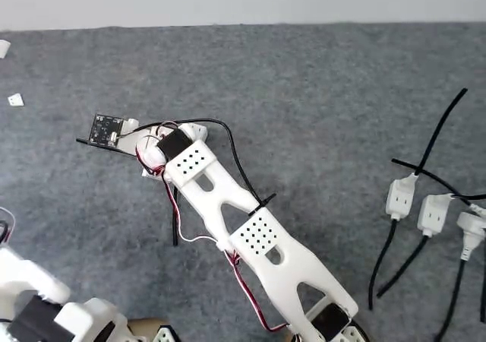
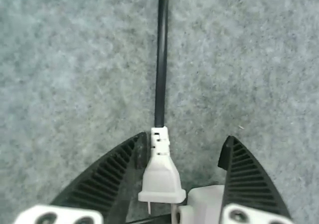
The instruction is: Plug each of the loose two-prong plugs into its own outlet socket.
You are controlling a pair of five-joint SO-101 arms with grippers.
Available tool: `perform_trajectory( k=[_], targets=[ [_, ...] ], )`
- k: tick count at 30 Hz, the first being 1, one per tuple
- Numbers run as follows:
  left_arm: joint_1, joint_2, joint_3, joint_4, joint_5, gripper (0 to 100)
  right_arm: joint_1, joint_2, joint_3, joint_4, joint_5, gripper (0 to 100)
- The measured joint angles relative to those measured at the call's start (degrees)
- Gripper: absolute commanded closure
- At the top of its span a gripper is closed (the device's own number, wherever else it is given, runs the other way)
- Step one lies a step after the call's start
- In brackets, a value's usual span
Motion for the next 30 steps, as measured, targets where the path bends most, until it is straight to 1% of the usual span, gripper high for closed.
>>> perform_trajectory(
  k=[8, 10, 14, 15, 17, 23, 27, 30],
  targets=[
    [1.2, 0.0, 0.6, 0.0, -1.6, 98, 0.0, 0.0, 2.9, -0.9, 0.4, 76.3],
    [1.2, 0.0, 0.6, 0.0, -1.8, 98, 0.0, 0.0, 3.3, -1.3, 0.4, 81.2],
    [1.2, 0.0, 0.6, 0.0, -1.8, 98, 0.4, -0.1, 4.0, -3.0, 1.2, 96.9],
    [1.2, 0.0, 0.6, 0.0, -1.8, 98, 0.5, -0.1, 4.4, -3.7, 1.5, 99.5],
    [1.2, 0.0, 0.6, 0.0, -1.8, 98, 0.5, -0.4, 4.9, -4.7, 1.7, 97.8],
    [1.2, 0.0, 0.6, 0.0, -1.8, 98, 1.0, -0.9, 5.0, -4.9, 1.7, 98.8],
    [1.2, 0.0, 0.6, 0.0, -1.8, 98, 0.5, -1.1, 3.1, -1.2, 1.3, 98.8],
    [1.2, 0.0, 0.6, 0.0, -1.8, 98, -0.4, -1.1, -0.1, 1.8, -0.4, 98.9]
  ],
)
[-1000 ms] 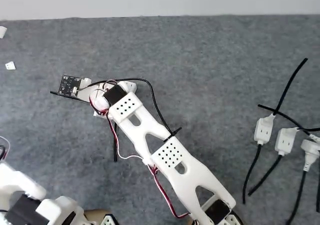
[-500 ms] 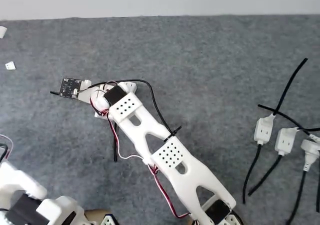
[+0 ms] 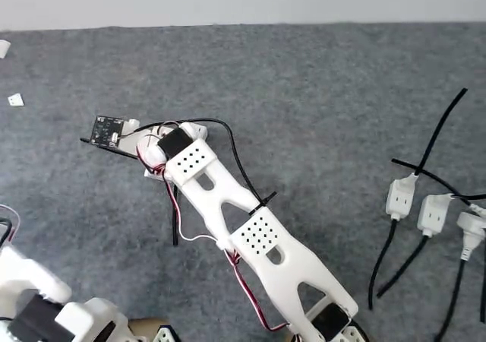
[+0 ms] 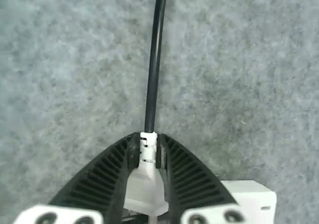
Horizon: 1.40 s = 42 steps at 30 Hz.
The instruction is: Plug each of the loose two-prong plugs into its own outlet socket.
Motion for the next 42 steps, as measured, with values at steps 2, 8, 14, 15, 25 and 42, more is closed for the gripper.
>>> perform_trajectory(
  k=[2, 8, 14, 15, 25, 42],
  targets=[
    [0.0, 0.0, 0.0, 0.0, 0.0, 98, -0.7, 0.0, -2.9, 1.5, -1.1, 98.9],
    [0.0, 0.0, 0.0, 0.0, 0.0, 98, -1.1, -5.3, -5.5, 7.4, -6.3, 98.9],
    [1.7, 0.0, 0.4, 0.0, 0.0, 98, -1.1, -14.6, -5.5, 13.5, -9.7, 98.9],
    [1.8, 0.0, 0.4, 0.0, 0.0, 98, -1.1, -15.9, -5.5, 14.7, -9.9, 98.9],
    [2.4, 0.0, 0.4, 0.0, 0.0, 98, -5.3, -20.4, 0.9, 20.3, -24.4, 99.0],
    [2.4, 0.0, 0.4, 0.0, 0.0, 98, -15.6, -23.9, 6.5, 20.4, -29.9, 99.0]
  ],
)
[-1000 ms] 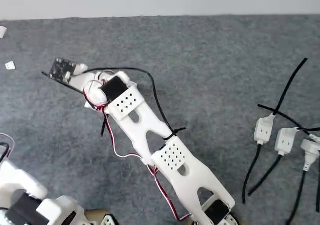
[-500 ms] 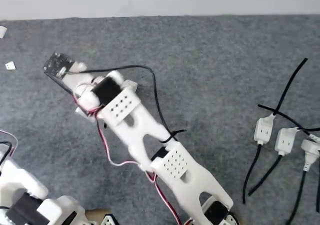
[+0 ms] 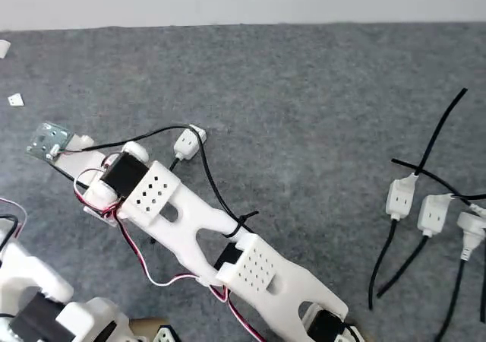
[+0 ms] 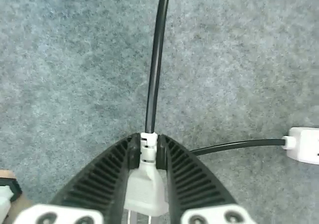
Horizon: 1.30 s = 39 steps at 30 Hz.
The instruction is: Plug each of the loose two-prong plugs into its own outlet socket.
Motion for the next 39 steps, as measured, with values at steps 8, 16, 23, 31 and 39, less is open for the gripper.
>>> perform_trajectory(
  k=[8, 16, 23, 31, 39],
  targets=[
    [1.7, 0.0, 0.0, 0.7, -3.4, 98, 6.3, -7.8, -0.2, 0.0, -0.2, 99.0],
    [8.4, 0.0, 0.0, 4.6, -13.8, 98, 18.8, -9.4, 3.4, 0.0, -2.6, 99.0],
    [12.2, 0.0, 1.1, 5.2, -17.3, 98, 21.5, -18.7, 15.1, 0.1, -2.7, 99.0],
    [13.4, 0.0, 1.1, 5.2, -17.7, 98, 25.2, -35.2, 28.8, 0.1, -2.4, 99.0],
    [17.8, 0.0, 1.1, 5.2, -18.0, 98, 39.9, -48.8, 43.6, 0.1, 0.0, 99.0]
  ],
)
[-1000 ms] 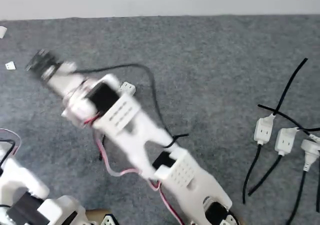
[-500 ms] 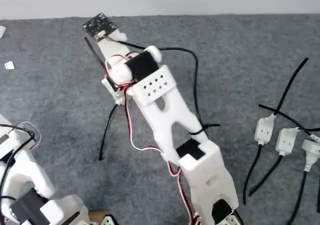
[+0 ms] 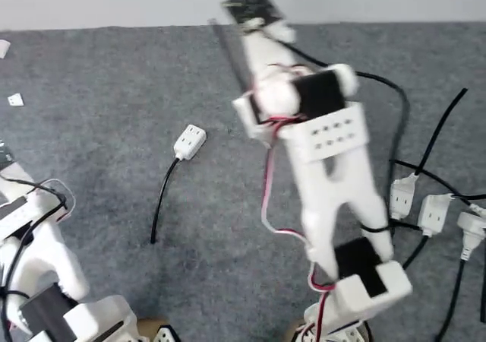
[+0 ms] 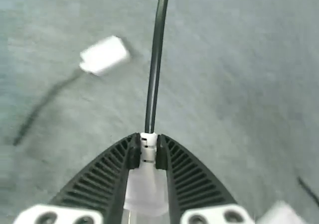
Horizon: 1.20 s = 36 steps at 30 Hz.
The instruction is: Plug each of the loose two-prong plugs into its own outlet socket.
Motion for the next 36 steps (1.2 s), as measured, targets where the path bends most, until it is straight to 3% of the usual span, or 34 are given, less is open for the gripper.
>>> perform_trajectory(
  k=[4, 9, 14, 16, 20, 24, 32, 36],
  targets=[
    [4.1, 0.0, 0.0, 0.0, -0.9, 98, 6.1, -1.3, 10.6, -1.8, 0.3, 99.0],
    [12.6, 0.0, 0.0, 0.0, -6.4, 98, 13.9, -1.3, 28.0, -15.8, 0.3, 99.0],
    [24.3, 0.0, -1.3, 0.0, -7.3, 98, 19.9, -1.3, 41.4, -28.3, 0.3, 99.0],
    [27.3, 0.0, -2.8, 0.0, -7.3, 93, 21.0, -1.3, 45.2, -31.1, 0.3, 99.0],
    [28.9, 0.3, -5.6, 0.0, -7.3, 79, 21.5, -1.3, 53.8, -38.9, 0.3, 99.0],
    [30.2, 5.6, -10.9, 1.4, -7.3, 80, 21.3, -1.3, 58.7, -45.1, 0.3, 99.0],
    [31.0, 24.4, -34.0, 14.2, -7.3, 80, 21.4, -1.3, 61.5, -50.5, 0.5, 99.0],
    [33.1, 27.3, -42.7, 17.8, -7.5, 80, 21.2, -1.3, 61.7, -51.1, 0.5, 99.0]
  ],
)
